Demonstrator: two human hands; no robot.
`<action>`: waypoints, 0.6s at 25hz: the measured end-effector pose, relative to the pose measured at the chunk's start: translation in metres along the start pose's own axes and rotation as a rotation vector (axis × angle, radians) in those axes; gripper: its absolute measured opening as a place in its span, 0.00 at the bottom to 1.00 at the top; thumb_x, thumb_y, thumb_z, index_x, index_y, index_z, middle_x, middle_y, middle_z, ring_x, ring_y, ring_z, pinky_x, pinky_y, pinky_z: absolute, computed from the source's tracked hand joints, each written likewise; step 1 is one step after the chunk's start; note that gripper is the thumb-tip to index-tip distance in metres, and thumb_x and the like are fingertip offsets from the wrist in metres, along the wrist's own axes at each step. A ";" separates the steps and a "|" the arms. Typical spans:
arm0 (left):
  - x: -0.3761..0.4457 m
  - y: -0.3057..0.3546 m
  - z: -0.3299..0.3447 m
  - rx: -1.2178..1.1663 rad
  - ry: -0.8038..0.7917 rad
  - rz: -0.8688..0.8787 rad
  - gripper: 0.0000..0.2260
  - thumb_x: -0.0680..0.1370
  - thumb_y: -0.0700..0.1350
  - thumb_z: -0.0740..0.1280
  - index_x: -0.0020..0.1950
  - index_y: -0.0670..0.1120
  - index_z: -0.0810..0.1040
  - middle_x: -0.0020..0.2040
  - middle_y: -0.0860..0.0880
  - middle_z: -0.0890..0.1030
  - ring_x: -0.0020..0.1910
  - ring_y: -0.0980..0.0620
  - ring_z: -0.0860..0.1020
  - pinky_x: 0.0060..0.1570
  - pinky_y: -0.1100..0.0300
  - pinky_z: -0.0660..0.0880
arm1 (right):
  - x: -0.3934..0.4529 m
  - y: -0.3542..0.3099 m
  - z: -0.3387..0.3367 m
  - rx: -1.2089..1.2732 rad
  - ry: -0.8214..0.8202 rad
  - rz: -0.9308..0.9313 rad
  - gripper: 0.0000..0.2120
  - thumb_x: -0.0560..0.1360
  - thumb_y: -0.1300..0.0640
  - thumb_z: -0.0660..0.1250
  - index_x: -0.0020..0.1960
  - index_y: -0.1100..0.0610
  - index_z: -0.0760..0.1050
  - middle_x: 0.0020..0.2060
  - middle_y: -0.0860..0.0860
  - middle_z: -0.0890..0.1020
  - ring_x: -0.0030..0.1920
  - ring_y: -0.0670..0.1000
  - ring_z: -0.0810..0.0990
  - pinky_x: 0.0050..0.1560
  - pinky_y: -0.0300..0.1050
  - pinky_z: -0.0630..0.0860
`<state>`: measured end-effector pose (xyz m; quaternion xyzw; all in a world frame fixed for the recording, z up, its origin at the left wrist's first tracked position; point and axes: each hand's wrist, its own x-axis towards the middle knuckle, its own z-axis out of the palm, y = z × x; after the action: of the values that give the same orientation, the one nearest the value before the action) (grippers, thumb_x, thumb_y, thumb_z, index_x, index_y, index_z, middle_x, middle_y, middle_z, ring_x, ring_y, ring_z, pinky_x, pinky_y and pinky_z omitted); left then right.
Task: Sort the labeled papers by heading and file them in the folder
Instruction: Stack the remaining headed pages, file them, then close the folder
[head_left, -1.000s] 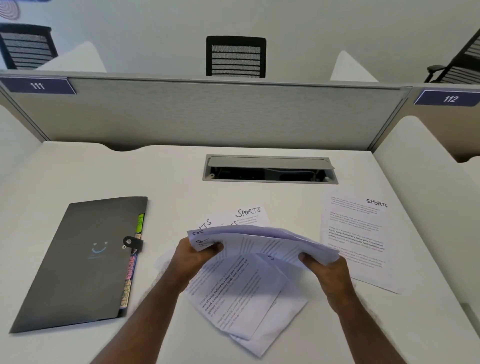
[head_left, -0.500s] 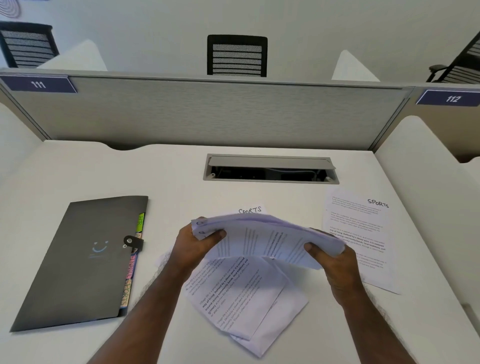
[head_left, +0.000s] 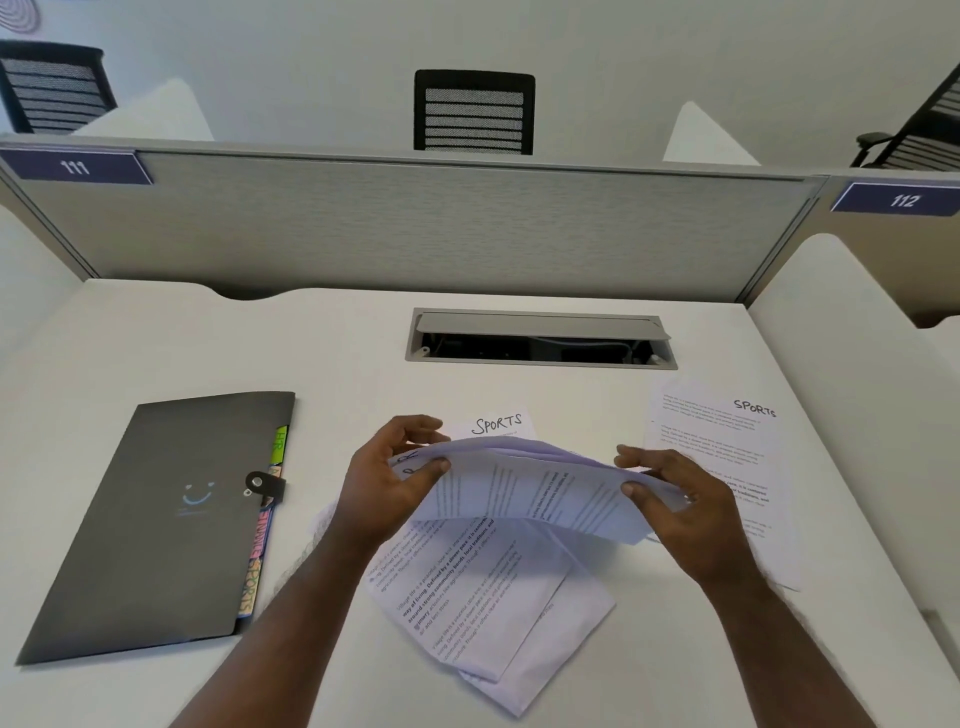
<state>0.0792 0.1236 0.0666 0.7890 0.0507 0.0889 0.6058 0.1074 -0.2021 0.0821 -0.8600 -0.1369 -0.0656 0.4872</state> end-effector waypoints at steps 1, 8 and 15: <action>-0.001 0.004 -0.002 0.085 -0.018 0.093 0.17 0.74 0.43 0.73 0.59 0.60 0.78 0.51 0.60 0.83 0.52 0.56 0.81 0.48 0.66 0.80 | 0.001 0.001 -0.001 -0.090 -0.019 -0.069 0.17 0.74 0.62 0.71 0.56 0.43 0.78 0.52 0.36 0.82 0.53 0.41 0.80 0.50 0.28 0.74; 0.002 0.002 -0.017 0.583 -0.017 0.581 0.16 0.79 0.48 0.65 0.65 0.51 0.81 0.52 0.54 0.84 0.46 0.56 0.81 0.37 0.58 0.82 | 0.003 0.005 -0.009 -0.469 -0.060 -0.342 0.20 0.77 0.54 0.59 0.68 0.50 0.74 0.52 0.46 0.83 0.47 0.47 0.81 0.38 0.40 0.78; 0.004 0.008 -0.021 0.786 -0.057 0.738 0.25 0.84 0.59 0.50 0.66 0.50 0.81 0.56 0.52 0.85 0.42 0.54 0.82 0.26 0.64 0.75 | 0.005 0.013 -0.007 -0.687 -0.131 -0.502 0.36 0.67 0.65 0.75 0.71 0.49 0.68 0.58 0.52 0.80 0.47 0.52 0.83 0.36 0.41 0.78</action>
<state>0.0782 0.1420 0.0799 0.9236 -0.2171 0.2489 0.1947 0.1162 -0.2135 0.0760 -0.9146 -0.3429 -0.1692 0.1317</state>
